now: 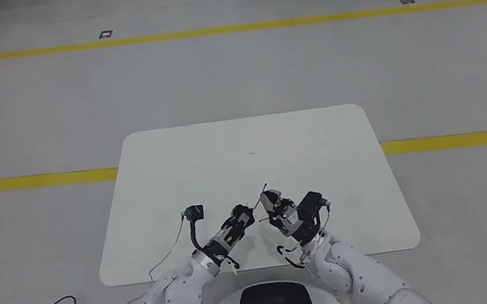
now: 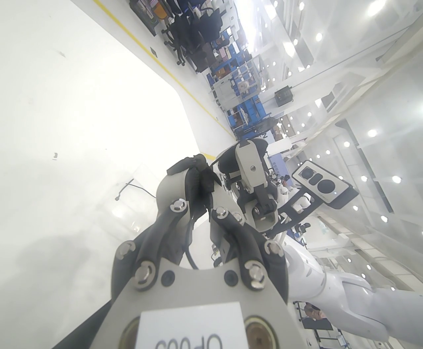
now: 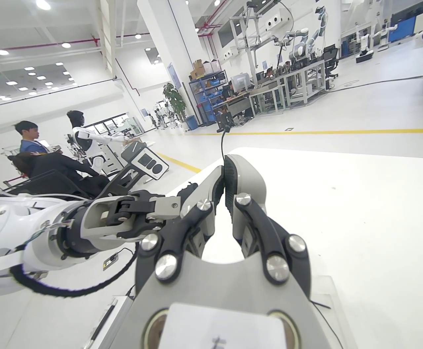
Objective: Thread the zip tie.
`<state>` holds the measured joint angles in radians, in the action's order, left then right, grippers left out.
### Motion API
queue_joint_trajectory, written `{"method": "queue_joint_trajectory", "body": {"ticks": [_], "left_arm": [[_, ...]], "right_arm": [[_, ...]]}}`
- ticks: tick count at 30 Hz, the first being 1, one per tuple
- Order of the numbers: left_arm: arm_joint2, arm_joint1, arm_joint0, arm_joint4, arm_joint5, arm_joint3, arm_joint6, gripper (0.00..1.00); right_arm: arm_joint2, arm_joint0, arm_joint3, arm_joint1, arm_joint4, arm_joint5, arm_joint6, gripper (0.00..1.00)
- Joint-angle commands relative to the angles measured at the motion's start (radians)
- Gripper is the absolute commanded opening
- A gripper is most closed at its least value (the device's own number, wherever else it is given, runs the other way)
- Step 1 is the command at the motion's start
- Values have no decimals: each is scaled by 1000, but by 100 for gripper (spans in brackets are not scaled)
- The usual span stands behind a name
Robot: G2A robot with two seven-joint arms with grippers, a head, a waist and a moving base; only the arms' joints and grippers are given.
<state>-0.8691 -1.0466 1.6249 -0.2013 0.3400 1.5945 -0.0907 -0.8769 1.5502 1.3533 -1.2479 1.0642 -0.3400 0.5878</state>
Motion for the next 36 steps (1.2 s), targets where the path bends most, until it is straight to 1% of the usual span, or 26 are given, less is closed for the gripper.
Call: {"method": "queue_joint_trajectory", "body": {"ticks": [1, 21, 36], "left_arm": [[0, 0, 0, 0, 0, 0, 0, 0], [0, 0, 0, 0, 0, 0, 0, 0], [0, 0, 0, 0, 0, 0, 0, 0]], "right_arm": [[0, -1, -3, -1, 0, 0, 1, 0], [0, -8, -22, -11, 12, 0, 26, 0], [1, -8, -25, -15, 9, 0, 16, 0]]}}
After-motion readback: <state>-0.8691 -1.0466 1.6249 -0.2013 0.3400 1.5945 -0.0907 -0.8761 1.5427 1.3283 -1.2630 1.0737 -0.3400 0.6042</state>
